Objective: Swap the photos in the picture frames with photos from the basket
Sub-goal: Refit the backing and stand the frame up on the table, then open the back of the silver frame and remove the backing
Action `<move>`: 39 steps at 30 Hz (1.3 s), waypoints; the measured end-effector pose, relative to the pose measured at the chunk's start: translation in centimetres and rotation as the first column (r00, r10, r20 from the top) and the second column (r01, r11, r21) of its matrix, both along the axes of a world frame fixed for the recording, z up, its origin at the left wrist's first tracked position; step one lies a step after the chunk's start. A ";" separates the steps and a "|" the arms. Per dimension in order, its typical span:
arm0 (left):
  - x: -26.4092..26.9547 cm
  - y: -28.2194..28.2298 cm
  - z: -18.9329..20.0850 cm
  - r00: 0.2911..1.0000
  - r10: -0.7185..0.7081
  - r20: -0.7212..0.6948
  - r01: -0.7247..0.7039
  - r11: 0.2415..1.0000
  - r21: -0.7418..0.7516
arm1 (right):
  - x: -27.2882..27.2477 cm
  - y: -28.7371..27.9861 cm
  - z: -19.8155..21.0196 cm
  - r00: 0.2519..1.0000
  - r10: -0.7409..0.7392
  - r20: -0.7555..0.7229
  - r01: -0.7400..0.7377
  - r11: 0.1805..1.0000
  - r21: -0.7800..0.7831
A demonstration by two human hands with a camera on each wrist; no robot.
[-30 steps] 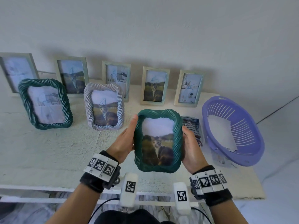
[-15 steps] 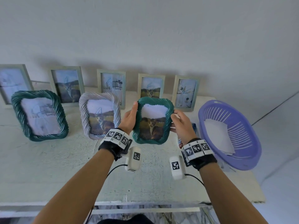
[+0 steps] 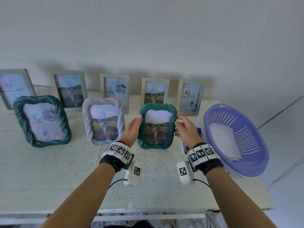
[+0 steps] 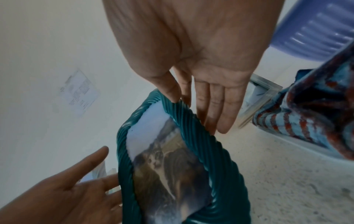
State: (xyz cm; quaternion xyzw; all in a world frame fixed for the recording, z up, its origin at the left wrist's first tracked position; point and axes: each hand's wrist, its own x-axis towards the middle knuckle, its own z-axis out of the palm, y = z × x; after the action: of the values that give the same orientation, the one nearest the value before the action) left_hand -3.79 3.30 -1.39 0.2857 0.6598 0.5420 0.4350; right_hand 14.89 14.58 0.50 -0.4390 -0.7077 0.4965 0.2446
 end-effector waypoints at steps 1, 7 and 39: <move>0.4 -0.8 0.2 0.998 -0.025 -0.050 0.026 0.999 0.031 | 0.2 -0.2 0.2 0.999 -0.019 0.030 0.018 0.999 0.043; 1.0 -8.0 0.6 0.910 0.060 -0.411 0.004 0.988 0.155 | 1.6 -4.4 2.1 0.978 -0.205 0.045 0.172 0.908 0.381; 0.2 -18.2 4.8 0.886 -0.004 -0.464 -0.063 0.990 -0.129 | -1.7 -14.8 -0.1 0.913 -0.027 -0.406 -0.171 0.880 -0.444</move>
State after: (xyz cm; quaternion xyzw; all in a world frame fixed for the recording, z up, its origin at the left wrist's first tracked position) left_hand -3.55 -14.92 3.46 0.3651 0.7854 0.4169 0.2758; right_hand 13.19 -0.20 0.40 -0.3468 -0.5170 0.7412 0.2512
